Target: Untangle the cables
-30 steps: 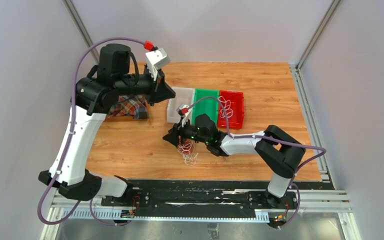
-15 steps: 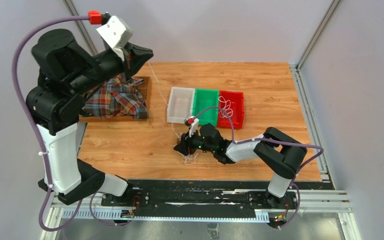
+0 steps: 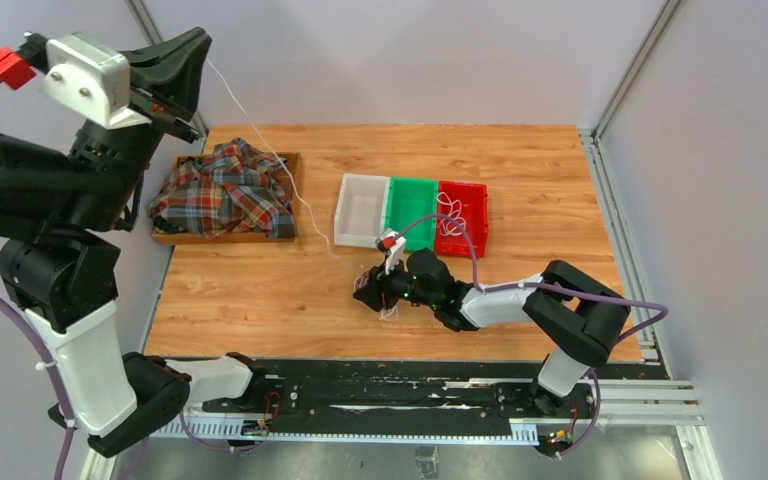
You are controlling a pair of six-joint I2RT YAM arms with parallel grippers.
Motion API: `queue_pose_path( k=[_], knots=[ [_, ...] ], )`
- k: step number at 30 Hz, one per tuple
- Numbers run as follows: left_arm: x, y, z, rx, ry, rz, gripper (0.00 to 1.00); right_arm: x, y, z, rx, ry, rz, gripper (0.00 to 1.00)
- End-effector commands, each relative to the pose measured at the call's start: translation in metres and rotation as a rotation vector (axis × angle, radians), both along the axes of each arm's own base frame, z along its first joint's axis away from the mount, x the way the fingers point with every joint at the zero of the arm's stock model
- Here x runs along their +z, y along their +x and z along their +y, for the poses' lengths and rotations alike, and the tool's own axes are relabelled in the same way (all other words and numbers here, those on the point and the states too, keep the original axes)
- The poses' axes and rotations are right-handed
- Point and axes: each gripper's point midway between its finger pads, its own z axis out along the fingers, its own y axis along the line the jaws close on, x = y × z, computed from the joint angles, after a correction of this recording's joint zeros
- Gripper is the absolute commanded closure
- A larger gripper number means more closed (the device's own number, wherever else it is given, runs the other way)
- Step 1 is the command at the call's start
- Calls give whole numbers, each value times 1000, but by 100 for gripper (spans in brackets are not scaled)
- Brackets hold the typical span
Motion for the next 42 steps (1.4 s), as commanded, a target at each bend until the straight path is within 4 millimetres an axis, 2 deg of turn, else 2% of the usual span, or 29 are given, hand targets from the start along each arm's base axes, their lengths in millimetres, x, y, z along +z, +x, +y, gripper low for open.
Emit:
queue_pose_path(
  k=[1,4,6,8,12,14,15,17,20,25,28,31,36,37,39,42],
  knots=[
    [20,-9,9,27,-36,-89,100,8,-2,-2,-2,-17,-31,59],
    [-1,-2,7,29,-17,-22,100,29,0,0,1,20,-64,72],
    [-33,6,-1,8,16,72,100,51,5,2,-4,37,-95,85],
    [-76,16,-8,-7,45,183,100,69,9,2,-10,42,-113,98],
    [-164,32,-14,6,122,369,100,95,11,1,-3,80,-141,99],
    [-194,37,-12,30,158,414,100,101,9,0,12,92,-141,99],
    [-204,40,-11,42,175,427,100,103,7,1,26,95,-139,95],
    [-201,41,-7,65,188,411,100,100,3,3,51,89,-131,77],
    [-187,40,-5,77,198,379,100,89,-3,7,99,67,-99,56],
    [-185,42,-2,96,223,382,100,70,-5,18,131,52,-53,38],
    [-189,43,0,107,230,389,100,62,-4,29,143,52,-30,34],
    [-194,44,0,112,239,398,99,55,-3,41,157,50,-18,36],
    [-197,44,2,121,253,410,100,42,5,59,154,27,-1,53],
    [-199,44,2,123,257,416,100,40,7,61,152,28,-1,57],
    [-208,44,3,124,279,434,100,37,12,64,137,23,0,73],
    [-235,46,5,139,318,482,100,36,14,66,134,13,7,96]
  ],
)
